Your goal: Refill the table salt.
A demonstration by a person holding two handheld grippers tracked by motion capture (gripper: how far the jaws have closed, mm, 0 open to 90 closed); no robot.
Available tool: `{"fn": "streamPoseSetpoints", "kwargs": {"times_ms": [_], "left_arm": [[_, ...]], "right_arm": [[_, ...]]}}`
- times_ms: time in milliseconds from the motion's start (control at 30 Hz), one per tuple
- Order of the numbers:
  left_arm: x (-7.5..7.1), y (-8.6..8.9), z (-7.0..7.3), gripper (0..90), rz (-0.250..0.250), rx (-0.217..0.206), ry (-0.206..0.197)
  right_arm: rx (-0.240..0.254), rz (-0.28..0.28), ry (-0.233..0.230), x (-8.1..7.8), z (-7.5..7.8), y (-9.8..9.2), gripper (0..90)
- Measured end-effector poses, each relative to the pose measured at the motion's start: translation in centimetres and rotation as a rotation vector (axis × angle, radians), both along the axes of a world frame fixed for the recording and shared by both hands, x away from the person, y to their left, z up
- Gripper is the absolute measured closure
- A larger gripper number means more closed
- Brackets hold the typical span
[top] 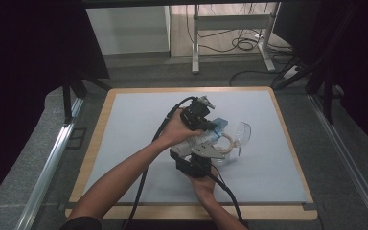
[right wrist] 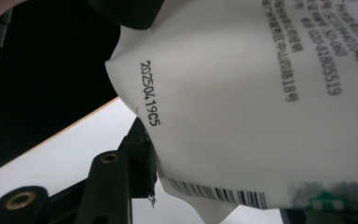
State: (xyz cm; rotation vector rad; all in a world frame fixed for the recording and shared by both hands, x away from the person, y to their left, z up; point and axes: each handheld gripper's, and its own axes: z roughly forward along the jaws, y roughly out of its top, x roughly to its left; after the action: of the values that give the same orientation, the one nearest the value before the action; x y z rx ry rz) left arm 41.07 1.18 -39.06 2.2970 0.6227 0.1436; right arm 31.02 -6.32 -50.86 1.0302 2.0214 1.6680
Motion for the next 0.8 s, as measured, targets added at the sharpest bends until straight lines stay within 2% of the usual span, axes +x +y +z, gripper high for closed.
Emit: {"fn": "streamPoseSetpoints", "kwargs": {"times_ms": [200, 500, 800], "left_arm": [[0.1, 0.3, 0.0, 89.6, -0.005, -0.009, 0.009], [0.0, 0.7, 0.3, 89.6, -0.018, -0.013, 0.015], [0.3, 0.9, 0.4, 89.6, -0.047, -0.026, 0.022]], "right_arm": [[-0.012, 0.012, -0.006, -0.1, -0.2, -0.1, 53.2], [-0.045, 0.063, -0.041, -0.5, -0.5, -1.2, 54.1], [-0.032, 0.103, -0.053, -0.8, -0.4, -1.9, 54.2]]}}
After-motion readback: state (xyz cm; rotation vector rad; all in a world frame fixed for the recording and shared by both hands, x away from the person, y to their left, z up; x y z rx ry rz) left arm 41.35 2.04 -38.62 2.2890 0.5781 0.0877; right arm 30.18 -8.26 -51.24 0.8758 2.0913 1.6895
